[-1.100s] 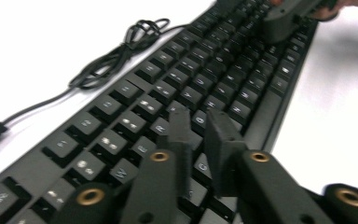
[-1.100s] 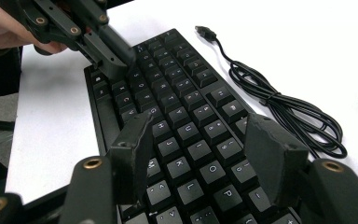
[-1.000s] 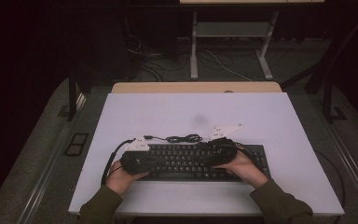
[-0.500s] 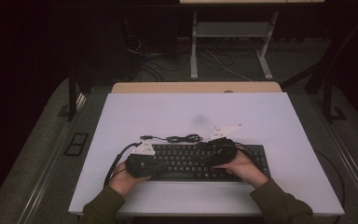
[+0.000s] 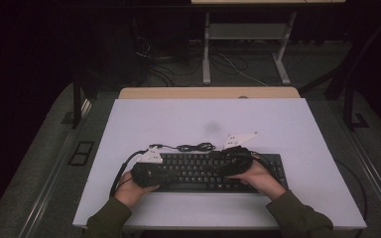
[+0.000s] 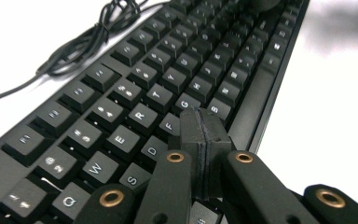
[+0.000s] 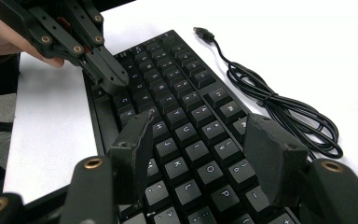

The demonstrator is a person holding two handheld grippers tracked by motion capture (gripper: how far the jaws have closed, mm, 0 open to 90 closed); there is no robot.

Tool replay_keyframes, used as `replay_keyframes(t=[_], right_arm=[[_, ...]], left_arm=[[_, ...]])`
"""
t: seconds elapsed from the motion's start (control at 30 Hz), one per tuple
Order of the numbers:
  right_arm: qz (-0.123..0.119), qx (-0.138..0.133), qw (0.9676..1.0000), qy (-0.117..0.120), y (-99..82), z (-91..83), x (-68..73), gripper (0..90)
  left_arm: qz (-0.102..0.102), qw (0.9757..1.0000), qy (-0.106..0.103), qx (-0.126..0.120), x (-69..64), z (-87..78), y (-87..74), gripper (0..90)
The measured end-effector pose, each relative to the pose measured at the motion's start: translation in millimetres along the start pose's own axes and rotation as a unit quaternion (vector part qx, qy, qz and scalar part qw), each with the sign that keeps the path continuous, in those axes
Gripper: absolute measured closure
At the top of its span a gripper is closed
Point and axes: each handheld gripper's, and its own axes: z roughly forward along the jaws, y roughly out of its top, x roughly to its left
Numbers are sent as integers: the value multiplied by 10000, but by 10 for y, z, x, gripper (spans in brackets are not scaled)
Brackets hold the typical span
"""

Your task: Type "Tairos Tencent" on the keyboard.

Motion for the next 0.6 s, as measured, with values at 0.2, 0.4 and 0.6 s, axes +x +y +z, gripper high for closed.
replay_keyframes(t=[0.2, 0.4, 0.6], right_arm=[[-9, 8, 10000, 9, -1, 5, 4, 414], [-9, 6, 10000, 18, -1, 7, 4, 403], [-13, 0, 10000, 18, 0, 6, 5, 398]], left_arm=[[-114, 9999, 34, -116, -4, -49, 28, 870], [-192, 9995, 128, -212, 13, -90, 42, 764], [-217, 9991, 224, -273, 41, -115, 53, 652]])
